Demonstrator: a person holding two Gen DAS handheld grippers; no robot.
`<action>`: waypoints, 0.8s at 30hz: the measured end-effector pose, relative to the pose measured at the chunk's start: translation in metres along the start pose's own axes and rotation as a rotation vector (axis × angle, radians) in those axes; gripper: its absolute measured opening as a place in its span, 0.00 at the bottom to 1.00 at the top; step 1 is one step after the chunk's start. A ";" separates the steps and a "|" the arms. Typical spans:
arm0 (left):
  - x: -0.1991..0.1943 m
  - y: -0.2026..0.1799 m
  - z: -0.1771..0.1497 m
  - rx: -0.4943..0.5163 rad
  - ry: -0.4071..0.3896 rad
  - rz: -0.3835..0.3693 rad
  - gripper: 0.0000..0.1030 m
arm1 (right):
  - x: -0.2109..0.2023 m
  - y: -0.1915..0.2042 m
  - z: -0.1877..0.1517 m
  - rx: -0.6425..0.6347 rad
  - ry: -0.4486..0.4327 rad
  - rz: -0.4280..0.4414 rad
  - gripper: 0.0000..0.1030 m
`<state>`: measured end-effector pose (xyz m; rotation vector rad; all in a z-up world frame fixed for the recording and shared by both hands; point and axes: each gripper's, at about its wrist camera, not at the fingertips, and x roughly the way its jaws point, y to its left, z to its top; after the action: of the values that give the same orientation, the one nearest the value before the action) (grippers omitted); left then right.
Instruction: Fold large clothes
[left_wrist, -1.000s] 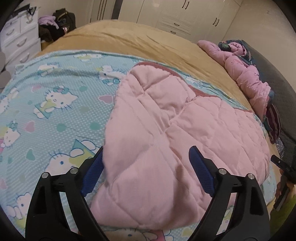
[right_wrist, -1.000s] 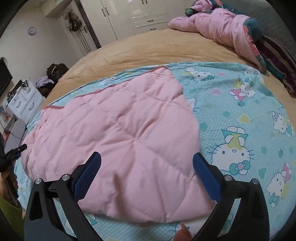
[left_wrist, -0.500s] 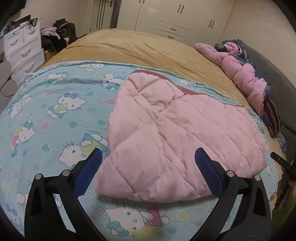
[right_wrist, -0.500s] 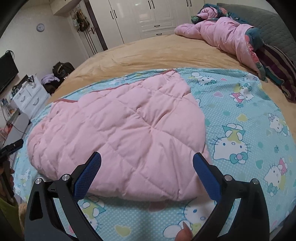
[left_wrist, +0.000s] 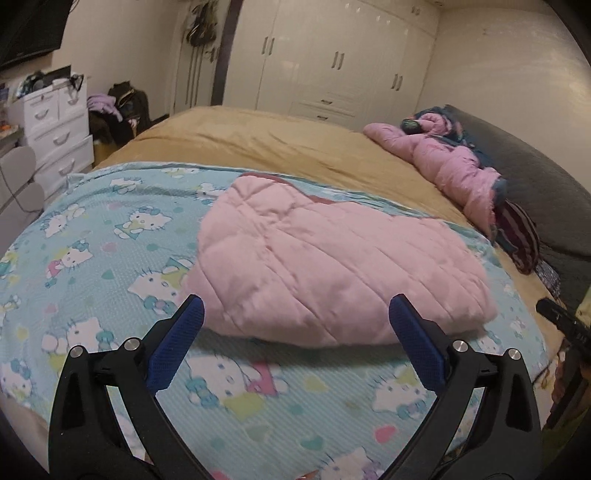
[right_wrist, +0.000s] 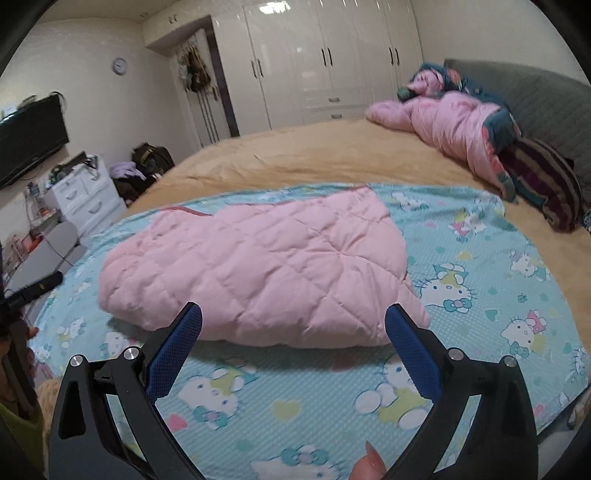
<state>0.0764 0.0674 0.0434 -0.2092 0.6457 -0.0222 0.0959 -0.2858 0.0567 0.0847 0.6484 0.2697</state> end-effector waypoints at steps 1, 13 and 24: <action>-0.005 -0.007 -0.007 0.011 -0.007 -0.003 0.91 | -0.006 0.004 -0.004 -0.003 -0.010 0.000 0.96; -0.028 -0.053 -0.074 0.067 -0.018 -0.020 0.91 | -0.059 0.030 -0.065 -0.018 -0.104 -0.052 0.96; -0.032 -0.066 -0.097 0.099 -0.027 0.031 0.91 | -0.068 0.026 -0.092 0.012 -0.108 -0.046 0.96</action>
<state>-0.0045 -0.0130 0.0007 -0.1037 0.6190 -0.0213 -0.0178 -0.2797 0.0280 0.0950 0.5441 0.2157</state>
